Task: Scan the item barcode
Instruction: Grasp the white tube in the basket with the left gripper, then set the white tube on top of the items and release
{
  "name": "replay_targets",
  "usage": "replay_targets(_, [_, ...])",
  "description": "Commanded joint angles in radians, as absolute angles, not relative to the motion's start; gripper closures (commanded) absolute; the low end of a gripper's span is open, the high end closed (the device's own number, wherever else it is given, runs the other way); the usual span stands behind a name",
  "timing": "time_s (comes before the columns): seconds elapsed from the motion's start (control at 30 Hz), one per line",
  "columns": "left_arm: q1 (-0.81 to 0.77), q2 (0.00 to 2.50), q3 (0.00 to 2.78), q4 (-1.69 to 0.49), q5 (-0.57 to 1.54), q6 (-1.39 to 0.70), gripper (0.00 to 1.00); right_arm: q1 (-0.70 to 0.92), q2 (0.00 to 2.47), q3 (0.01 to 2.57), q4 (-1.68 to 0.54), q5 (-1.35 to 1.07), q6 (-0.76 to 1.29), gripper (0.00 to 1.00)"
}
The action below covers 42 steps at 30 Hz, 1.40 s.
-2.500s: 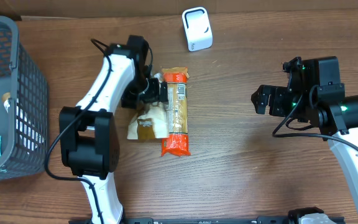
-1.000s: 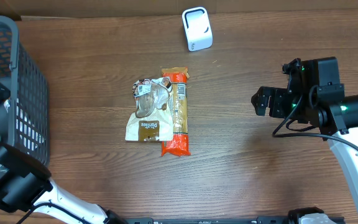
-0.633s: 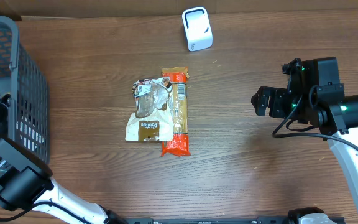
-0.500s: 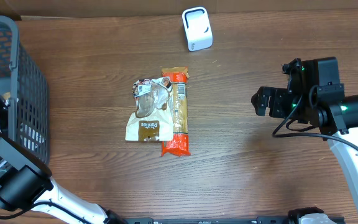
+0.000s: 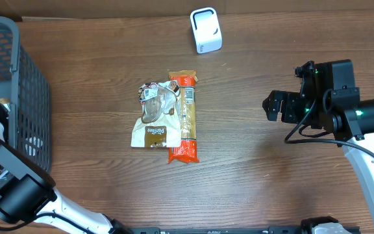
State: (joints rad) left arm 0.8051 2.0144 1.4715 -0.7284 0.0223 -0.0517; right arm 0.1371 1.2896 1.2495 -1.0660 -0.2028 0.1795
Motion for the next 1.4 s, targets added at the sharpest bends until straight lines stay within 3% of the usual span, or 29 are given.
replay_targets(0.0, [0.798,2.044,1.498,-0.781,0.045,-0.067,0.96,0.134,1.293,1.269,-1.062,-0.203,0.178,0.0])
replay_targets(0.43, [0.797,2.043,2.27,-1.246,0.134,-0.068,0.96,0.134,1.293,1.269,-1.061,-0.203,0.178,0.0])
replay_targets(0.6, [0.79,2.04,2.645,-1.408,0.301,-0.067,0.96,0.134,1.293,1.269,-1.06,-0.203,0.178,0.0])
replay_targets(0.8, [0.702,2.016,2.85,-1.576,0.466,-0.066,0.96,0.134,1.293,1.269,-1.061,-0.203,0.178,0.0])
replay_targets(0.93, [0.572,2.01,2.87,-1.665,0.451,-0.034,0.96,0.134,1.293,1.269,-1.062,-0.203,0.178,0.0])
replay_targets(1.1, [0.368,2.015,2.76,-1.689,0.289,-0.03,0.96,0.134,1.293,1.269,-1.065,-0.203,0.178,0.0])
replay_targets(1.37, [0.131,2.018,2.313,-1.62,0.079,-0.113,0.96,0.134,1.293,1.269,-1.064,-0.202,0.178,0.0])
